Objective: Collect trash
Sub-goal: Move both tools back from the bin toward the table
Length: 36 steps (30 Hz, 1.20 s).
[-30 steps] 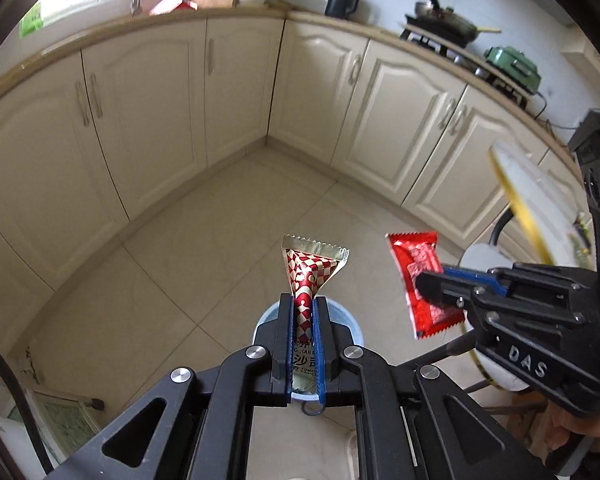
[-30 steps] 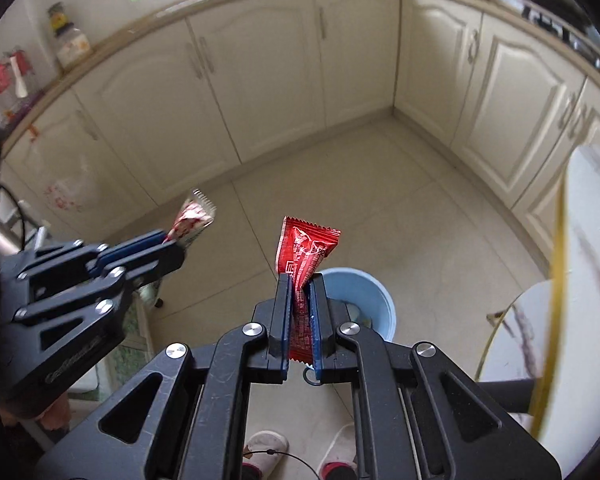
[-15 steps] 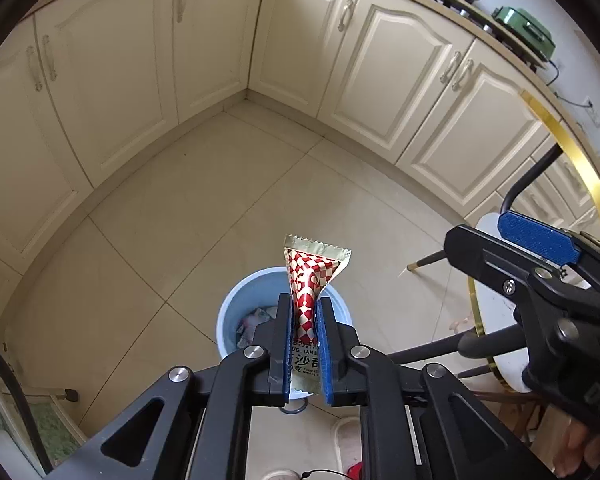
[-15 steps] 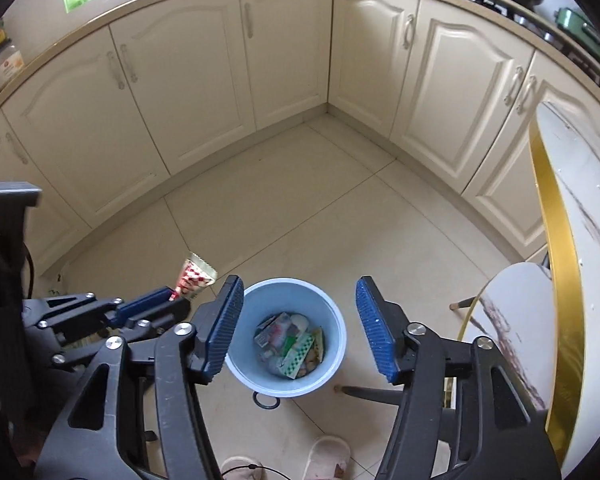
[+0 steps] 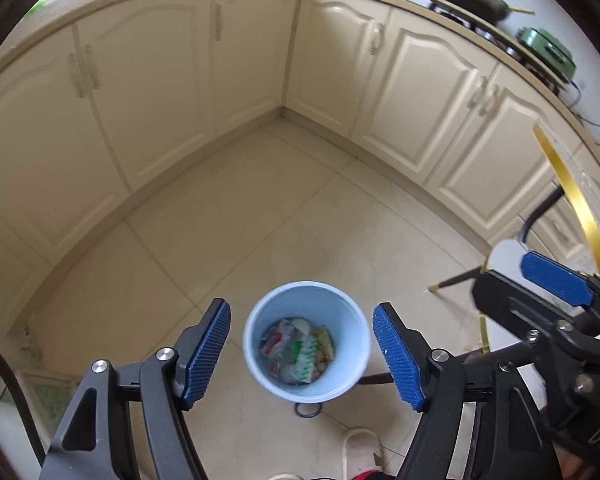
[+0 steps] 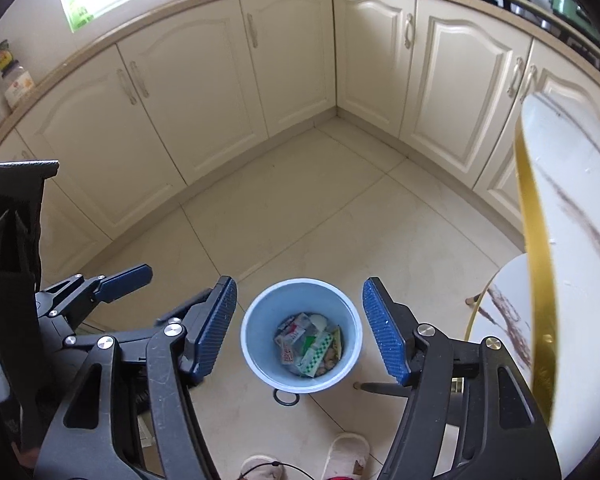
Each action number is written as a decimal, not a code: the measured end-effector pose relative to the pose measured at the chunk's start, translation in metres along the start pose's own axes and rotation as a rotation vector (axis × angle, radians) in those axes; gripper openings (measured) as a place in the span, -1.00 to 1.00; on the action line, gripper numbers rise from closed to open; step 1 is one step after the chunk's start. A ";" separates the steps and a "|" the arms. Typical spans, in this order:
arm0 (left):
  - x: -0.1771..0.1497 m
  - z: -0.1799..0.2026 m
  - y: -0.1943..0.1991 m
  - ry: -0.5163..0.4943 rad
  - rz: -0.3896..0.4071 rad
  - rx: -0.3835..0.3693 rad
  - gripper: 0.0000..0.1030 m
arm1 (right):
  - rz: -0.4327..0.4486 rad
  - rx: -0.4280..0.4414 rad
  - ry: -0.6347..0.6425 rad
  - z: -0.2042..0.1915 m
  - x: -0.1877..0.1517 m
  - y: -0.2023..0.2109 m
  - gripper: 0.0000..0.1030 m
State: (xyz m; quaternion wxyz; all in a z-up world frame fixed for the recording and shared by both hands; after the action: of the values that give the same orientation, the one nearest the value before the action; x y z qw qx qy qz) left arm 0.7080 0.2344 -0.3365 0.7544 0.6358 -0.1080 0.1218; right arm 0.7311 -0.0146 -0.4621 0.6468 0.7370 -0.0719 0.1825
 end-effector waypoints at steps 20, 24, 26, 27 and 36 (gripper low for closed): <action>-0.063 0.124 0.261 -0.029 0.513 0.092 0.76 | 0.385 0.040 0.071 -0.011 -0.035 0.242 0.71; -0.108 0.154 0.293 -0.059 0.592 0.092 0.84 | 0.470 0.014 0.041 0.006 -0.057 0.297 0.93; -0.130 0.174 0.302 -0.077 0.626 0.100 0.88 | 0.514 -0.005 0.028 0.020 -0.069 0.325 0.98; -0.151 0.180 0.300 -0.085 0.640 0.104 0.89 | 0.528 -0.009 0.021 0.027 -0.073 0.336 0.99; -0.223 0.276 0.294 -0.105 0.799 0.135 0.99 | 0.642 -0.076 -0.043 0.105 -0.118 0.419 1.00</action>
State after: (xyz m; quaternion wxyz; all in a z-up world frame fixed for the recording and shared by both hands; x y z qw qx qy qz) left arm 0.3996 -0.0006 -0.0864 0.5978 0.5973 -0.3767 0.3794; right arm 0.4973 -0.1971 -0.1264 0.5815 0.6557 -0.3211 0.3588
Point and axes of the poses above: each gripper's, at about its wrist camera, not at the fingertips, and y roughly against the way its jaws point, z to its right, x to its top, the point moved 10 cm from there along -y, roughly the way its jaws point, and after that the axes turned 12 degrees about -z, right-handed, at the moved point
